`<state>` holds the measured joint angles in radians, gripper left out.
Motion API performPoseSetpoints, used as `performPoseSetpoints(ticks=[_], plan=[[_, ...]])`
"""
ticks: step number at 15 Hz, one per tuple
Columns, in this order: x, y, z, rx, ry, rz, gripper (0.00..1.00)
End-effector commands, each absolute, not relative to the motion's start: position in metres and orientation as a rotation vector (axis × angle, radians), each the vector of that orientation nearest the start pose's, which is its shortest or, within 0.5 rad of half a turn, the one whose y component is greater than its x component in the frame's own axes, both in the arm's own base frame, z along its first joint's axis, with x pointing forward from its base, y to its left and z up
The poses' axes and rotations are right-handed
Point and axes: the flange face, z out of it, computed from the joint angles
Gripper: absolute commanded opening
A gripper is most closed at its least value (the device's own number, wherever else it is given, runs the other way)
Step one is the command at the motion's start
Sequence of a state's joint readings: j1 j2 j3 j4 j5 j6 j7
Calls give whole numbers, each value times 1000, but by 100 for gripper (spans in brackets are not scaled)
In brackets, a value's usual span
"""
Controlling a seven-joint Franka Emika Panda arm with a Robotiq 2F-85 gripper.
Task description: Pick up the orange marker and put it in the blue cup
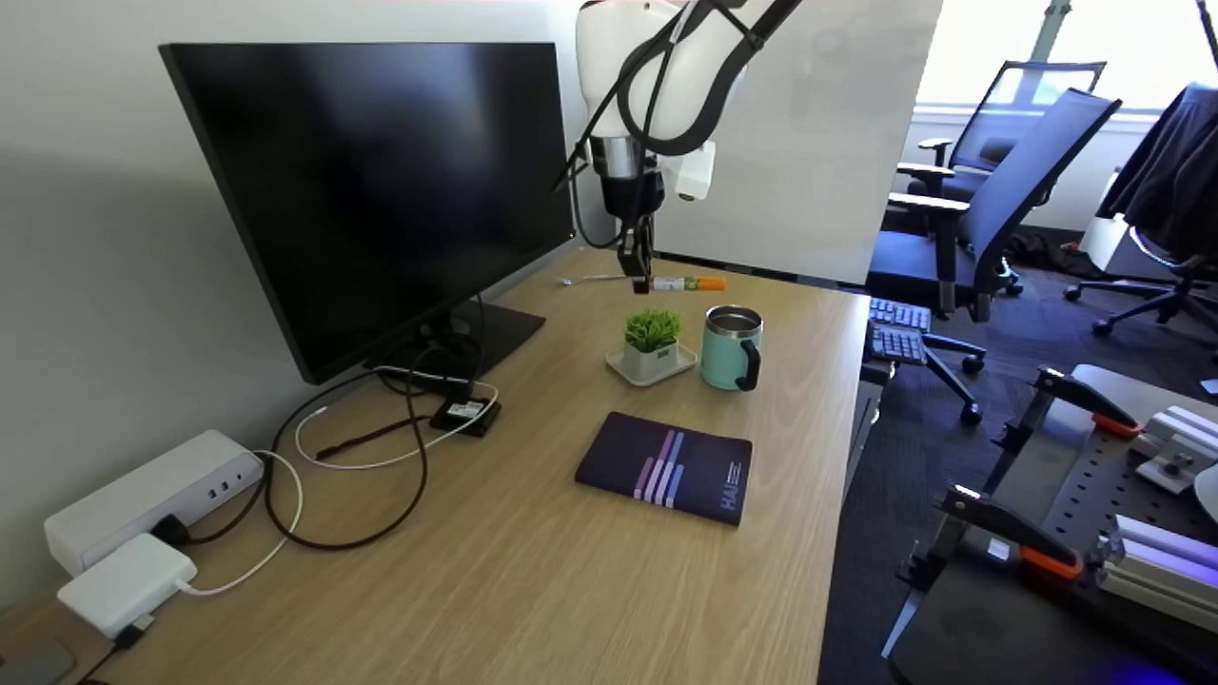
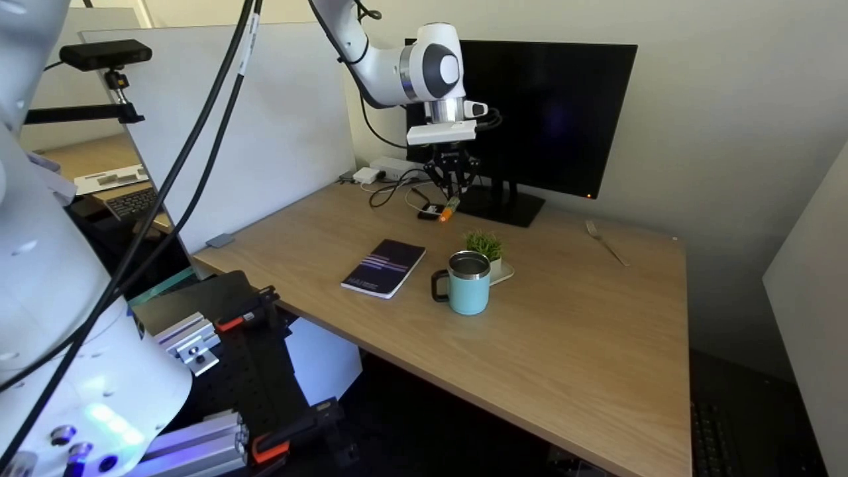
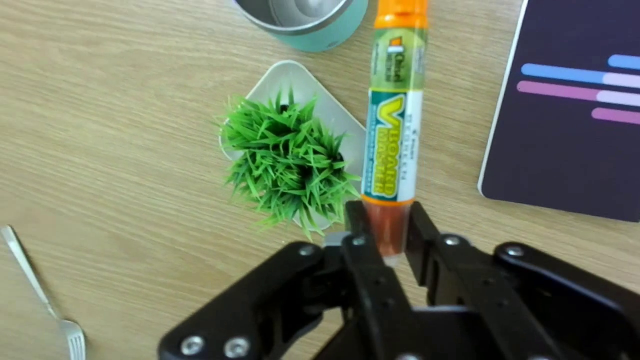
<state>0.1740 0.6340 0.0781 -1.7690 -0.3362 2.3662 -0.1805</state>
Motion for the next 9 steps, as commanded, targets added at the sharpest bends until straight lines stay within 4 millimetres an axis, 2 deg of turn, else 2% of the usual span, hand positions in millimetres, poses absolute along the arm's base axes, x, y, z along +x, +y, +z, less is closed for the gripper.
performPoseSetpoints(ticks=[1, 9], plan=[[631, 145, 220, -3267, -880, 73, 5], [614, 124, 245, -3507, -364, 67, 5]])
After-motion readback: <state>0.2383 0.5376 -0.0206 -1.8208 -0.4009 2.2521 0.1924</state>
